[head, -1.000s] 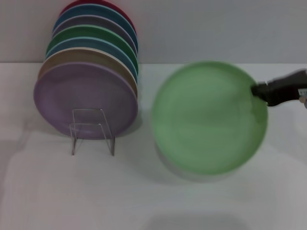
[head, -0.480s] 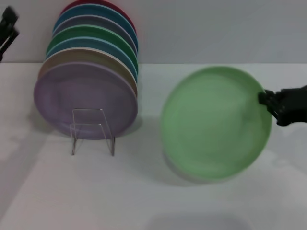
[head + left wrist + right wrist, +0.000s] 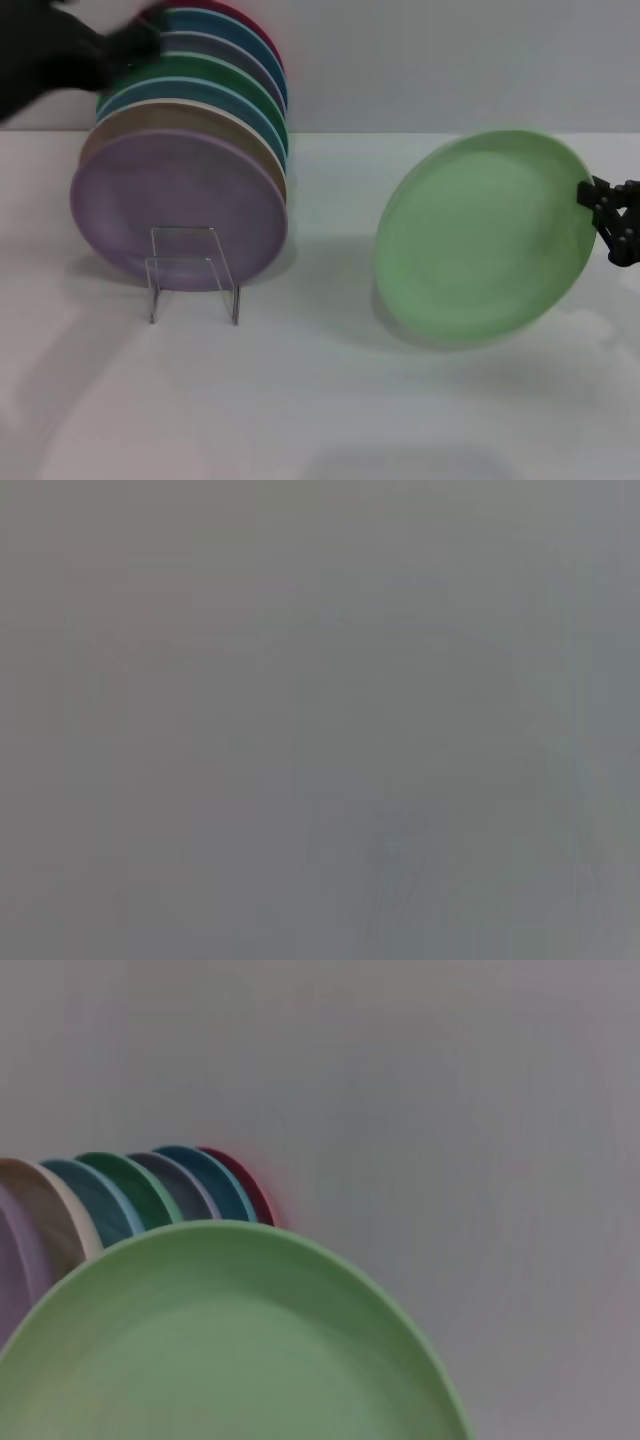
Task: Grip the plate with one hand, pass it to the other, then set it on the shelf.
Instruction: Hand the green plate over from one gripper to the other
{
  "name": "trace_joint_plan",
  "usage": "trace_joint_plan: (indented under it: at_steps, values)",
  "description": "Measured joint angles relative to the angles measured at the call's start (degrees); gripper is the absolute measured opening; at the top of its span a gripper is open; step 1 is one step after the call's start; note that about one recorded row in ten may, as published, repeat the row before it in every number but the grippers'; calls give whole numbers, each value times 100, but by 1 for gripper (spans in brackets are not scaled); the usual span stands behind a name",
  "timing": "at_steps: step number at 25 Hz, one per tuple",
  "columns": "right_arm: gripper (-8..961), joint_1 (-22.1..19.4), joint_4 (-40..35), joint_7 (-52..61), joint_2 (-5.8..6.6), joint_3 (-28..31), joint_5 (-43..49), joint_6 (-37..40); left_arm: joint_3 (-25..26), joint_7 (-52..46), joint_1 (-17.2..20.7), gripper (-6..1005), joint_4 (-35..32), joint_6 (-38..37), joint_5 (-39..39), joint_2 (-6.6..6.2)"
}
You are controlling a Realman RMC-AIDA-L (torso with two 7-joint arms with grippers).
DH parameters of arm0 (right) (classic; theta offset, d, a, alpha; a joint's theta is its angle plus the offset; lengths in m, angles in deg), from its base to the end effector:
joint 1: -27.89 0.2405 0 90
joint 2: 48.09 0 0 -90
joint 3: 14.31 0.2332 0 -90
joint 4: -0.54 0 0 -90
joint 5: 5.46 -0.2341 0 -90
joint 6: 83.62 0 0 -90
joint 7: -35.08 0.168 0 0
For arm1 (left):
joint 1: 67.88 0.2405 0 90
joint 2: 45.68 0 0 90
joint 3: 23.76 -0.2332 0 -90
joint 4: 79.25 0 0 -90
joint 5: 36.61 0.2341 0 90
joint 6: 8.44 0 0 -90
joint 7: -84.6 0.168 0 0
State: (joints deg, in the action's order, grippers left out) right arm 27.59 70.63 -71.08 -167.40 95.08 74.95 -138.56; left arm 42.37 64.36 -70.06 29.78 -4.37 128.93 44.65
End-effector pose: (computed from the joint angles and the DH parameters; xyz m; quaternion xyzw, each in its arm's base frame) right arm 0.2737 0.3442 0.0625 -0.8558 0.1764 0.2151 0.4361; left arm -0.0989 0.3535 0.0819 -0.8218 -0.1654 -0.2747 0.4710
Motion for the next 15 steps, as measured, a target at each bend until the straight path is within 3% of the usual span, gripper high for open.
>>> trace_joint_plan:
  at_steps: [1, 2, 5, 7, 8, 9, 11, 12, 13, 15]
  values:
    - [18, 49, -122, -152, 6, 20, -69, -6, 24, 432, -132, 861, 423, 999, -67, 152]
    - [18, 108, -226, -232, 13, 49, -102, -9, 45, 643, -202, 861, 506, 1288, -138, 256]
    - [18, 369, -596, -482, 30, 182, -132, -63, 331, 1768, -496, 861, 610, 2460, -765, 777]
    - [18, 489, -783, -642, 32, 250, -152, -121, 827, 2908, -639, 861, 582, 3284, -1528, 1309]
    - [18, 557, -880, -700, 32, 288, -163, -143, 1118, 3495, -689, 861, 558, 3667, -1882, 1657]
    - [18, 619, -977, -770, 32, 323, -171, -162, 1478, 4176, -691, 861, 538, 4026, -2154, 2091]
    - [18, 758, -1163, -954, 30, 352, -210, -191, 1879, 5046, -647, 861, 530, 4413, -2352, 2642]
    - [18, 816, -1232, -1052, 28, 346, -248, -206, 1973, 5412, -638, 861, 523, 4521, -2424, 2808]
    - [18, 858, -1280, -1131, 28, 341, -288, -215, 2004, 5666, -658, 861, 504, 4576, -2500, 2887]
    - [18, 952, -1388, -1316, 27, 335, -347, -239, 1959, 5785, -782, 861, 397, 4577, -2667, 2793]
